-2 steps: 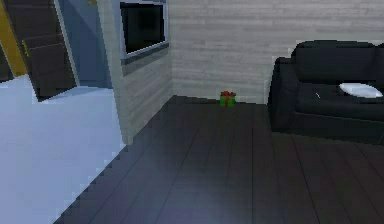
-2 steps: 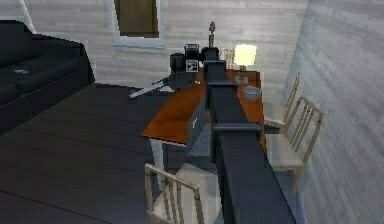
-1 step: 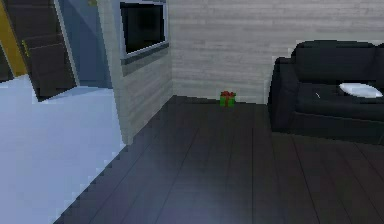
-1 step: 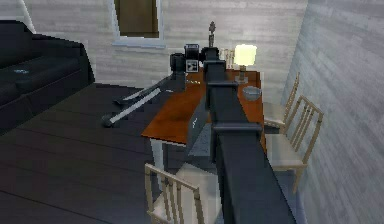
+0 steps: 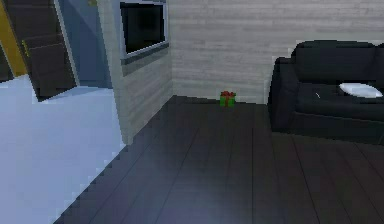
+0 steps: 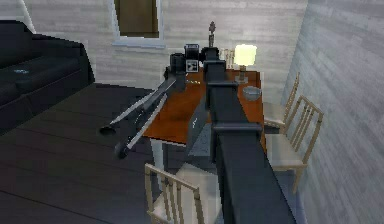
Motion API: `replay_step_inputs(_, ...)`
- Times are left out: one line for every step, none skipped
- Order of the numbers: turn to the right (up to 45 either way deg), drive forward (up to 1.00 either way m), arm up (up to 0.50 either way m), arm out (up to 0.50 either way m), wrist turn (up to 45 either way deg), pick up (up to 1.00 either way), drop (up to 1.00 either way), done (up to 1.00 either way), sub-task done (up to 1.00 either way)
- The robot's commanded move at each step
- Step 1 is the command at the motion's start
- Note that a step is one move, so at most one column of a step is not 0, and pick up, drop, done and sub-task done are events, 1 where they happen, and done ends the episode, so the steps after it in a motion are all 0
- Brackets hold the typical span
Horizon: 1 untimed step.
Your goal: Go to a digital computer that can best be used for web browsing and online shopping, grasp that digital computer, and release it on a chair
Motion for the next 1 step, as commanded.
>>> replay_step_inputs(0.0, 0.00, 0.00, -0.40, 0.0, 0.00, 0.00, 0.00, 0.00)
